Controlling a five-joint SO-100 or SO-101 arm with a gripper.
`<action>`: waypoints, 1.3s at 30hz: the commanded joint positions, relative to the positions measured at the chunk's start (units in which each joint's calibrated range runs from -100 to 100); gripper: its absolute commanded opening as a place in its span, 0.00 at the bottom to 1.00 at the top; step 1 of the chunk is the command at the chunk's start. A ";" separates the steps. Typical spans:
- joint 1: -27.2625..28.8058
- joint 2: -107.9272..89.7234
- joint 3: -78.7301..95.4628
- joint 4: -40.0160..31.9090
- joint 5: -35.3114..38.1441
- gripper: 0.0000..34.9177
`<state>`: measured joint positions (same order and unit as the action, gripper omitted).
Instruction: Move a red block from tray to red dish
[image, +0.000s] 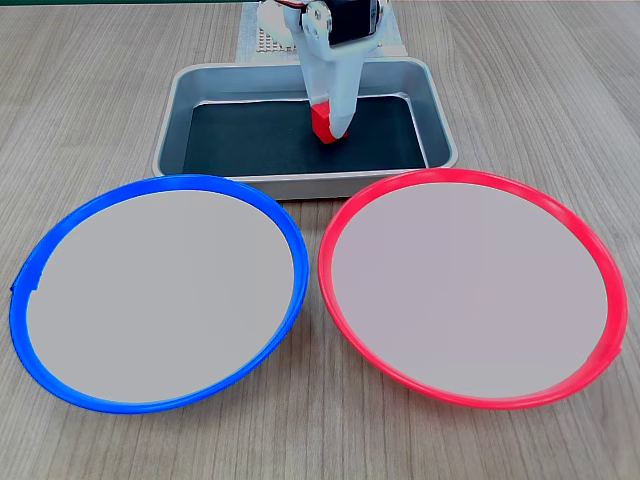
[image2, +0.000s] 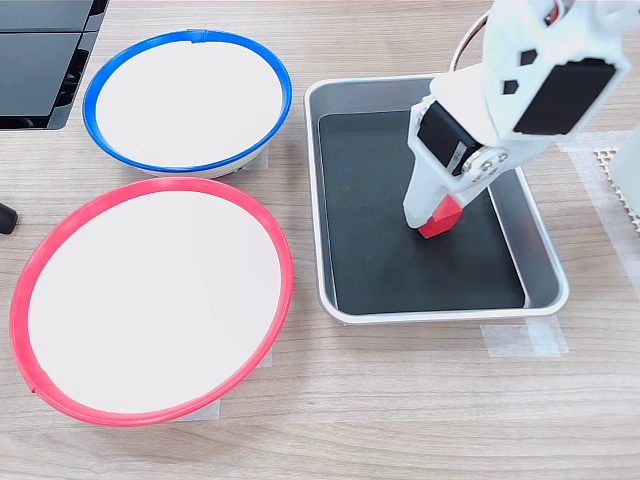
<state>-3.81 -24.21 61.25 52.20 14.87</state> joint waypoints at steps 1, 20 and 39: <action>-0.95 -0.22 -6.68 4.05 -0.49 0.00; -8.67 41.99 -62.30 -7.84 -7.03 0.01; -3.30 -2.87 -18.24 -29.21 -11.97 0.01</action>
<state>-10.62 -4.86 27.13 28.47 6.57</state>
